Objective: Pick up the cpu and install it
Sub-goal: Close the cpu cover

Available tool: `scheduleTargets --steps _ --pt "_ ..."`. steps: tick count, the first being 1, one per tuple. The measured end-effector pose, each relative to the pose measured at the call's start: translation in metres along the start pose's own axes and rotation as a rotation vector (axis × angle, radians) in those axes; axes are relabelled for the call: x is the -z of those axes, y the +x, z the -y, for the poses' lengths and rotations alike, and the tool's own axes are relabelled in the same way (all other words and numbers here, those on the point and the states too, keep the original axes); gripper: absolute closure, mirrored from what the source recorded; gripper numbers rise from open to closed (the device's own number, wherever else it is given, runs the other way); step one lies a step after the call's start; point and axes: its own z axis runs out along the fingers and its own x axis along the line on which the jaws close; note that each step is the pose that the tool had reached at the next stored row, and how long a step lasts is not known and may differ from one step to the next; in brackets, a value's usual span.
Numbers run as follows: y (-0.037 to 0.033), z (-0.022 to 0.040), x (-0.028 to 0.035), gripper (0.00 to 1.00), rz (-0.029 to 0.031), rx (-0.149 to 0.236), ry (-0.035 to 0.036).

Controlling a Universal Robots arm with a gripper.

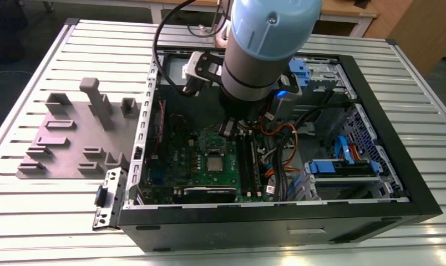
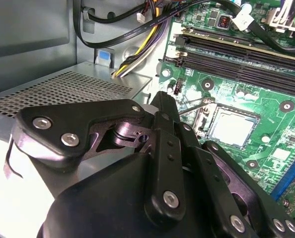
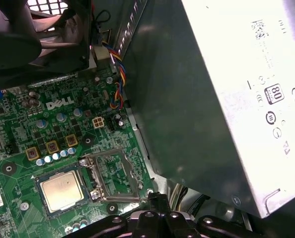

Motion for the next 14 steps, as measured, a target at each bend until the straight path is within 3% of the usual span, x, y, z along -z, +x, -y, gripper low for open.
scheduleTargets --steps 6,14 --pt "0.0006 0.0002 0.0007 0.89 -0.0013 0.000 0.0004" --pt "0.0029 0.0008 0.0015 0.89 -0.0074 0.000 0.0025"
